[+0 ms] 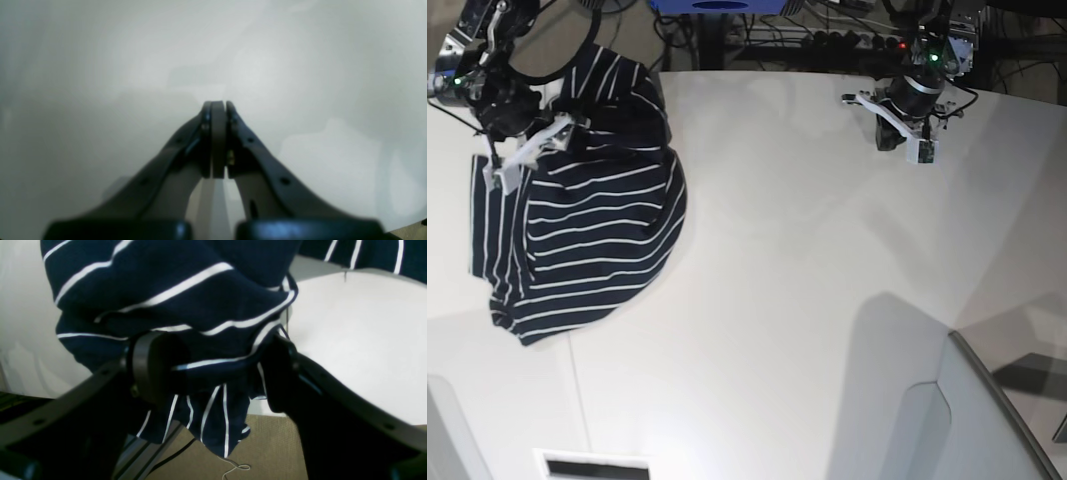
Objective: Layout the t-shirt on the table in an organized manner, then fold the t-shirt properly
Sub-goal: 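Lower the right gripper onto the striped shirt and grasp its fabric, then drag the grasped shirt fabric with the right gripper and release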
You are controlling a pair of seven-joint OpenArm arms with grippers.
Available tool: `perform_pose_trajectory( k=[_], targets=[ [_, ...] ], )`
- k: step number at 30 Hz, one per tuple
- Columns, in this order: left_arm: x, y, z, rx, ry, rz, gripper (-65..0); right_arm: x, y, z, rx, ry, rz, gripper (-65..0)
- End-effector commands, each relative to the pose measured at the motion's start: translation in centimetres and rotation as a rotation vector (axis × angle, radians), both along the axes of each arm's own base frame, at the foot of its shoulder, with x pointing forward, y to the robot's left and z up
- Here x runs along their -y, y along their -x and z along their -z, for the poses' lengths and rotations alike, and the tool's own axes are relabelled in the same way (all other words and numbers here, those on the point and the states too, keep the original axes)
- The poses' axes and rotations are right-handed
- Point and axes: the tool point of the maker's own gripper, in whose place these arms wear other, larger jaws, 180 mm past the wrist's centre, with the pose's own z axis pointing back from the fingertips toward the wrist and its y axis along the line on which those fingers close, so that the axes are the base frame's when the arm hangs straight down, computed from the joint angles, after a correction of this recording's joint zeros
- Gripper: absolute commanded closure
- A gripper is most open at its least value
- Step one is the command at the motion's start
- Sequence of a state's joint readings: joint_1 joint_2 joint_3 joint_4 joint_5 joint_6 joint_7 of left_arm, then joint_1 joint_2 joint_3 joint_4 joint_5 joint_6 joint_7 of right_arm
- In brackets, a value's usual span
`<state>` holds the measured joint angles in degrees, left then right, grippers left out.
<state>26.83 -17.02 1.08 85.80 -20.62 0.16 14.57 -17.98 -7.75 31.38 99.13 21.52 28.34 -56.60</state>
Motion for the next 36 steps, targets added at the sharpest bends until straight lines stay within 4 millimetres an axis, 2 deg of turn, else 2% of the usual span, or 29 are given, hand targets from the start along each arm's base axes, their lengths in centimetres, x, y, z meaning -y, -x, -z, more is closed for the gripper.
perform_pose_trajectory(
  k=[1, 2, 4, 5, 6, 7, 10, 14, 18, 23, 27, 30, 36],
  targets=[
    [-0.4, -0.5, -0.7, 0.029, -0.010, 0.002, 0.0, 0.0, -0.8, -0.7, 0.041, -0.002, -0.002, -29.1],
    [-0.4, -0.5, -0.7, 0.029, -0.010, 0.002, 0.0, 0.0, -0.9, -0.8, 0.042, -0.002, -0.002, -22.4],
    [-0.5, -0.5, -0.7, 0.030, -0.011, 0.000, 0.0, 0.0, -0.9, -0.8, 0.043, -0.002, -0.003, -2.0],
    [-0.5, -0.5, -0.7, 0.030, -0.011, 0.000, 0.0, 0.0, -1.0, -0.8, 0.043, -0.002, -0.003, 0.0],
    [-0.5, -0.5, -0.7, 0.030, -0.011, 0.000, 0.0, 0.0, -1.3, -1.1, 0.051, 0.000, -0.004, -0.5],
    [-0.6, -0.6, -0.7, 0.031, -0.012, -0.001, 0.0, 0.0, -1.6, -1.2, 0.056, 0.000, -0.004, -3.6],
    [-0.6, -0.6, -0.7, 0.031, -0.012, -0.001, 0.0, 0.1, -2.7, -1.8, 0.083, 0.003, -0.007, 0.0],
    [-0.5, -0.5, -0.7, 0.030, -0.011, 0.001, 0.0, 0.4, -5.0, -3.0, 0.104, 0.015, -0.023, -0.6],
    [-0.5, -0.5, -0.7, 0.030, -0.013, 0.001, 0.0, 1.5, -8.3, -5.9, 0.174, 0.066, -0.051, -0.6],
    [-0.6, -0.6, -0.7, 0.031, -0.013, -0.001, 0.0, 4.4, -12.4, -9.8, 0.247, 0.157, -0.072, -0.6],
    [-0.8, -0.2, -0.3, 0.017, -0.017, -0.006, 0.0, 6.7, -14.8, -12.7, 0.304, 0.224, -0.074, -0.6],
    [-1.1, 0.2, 0.3, -0.002, -0.020, -0.011, 0.0, 8.3, -16.6, -14.0, 0.327, 0.244, -0.067, -0.6],
    [-1.1, 0.0, 0.7, -0.008, -0.020, -0.010, 0.0, 9.6, -20.9, -13.8, 0.348, 0.227, -0.096, -0.6]
  ],
)
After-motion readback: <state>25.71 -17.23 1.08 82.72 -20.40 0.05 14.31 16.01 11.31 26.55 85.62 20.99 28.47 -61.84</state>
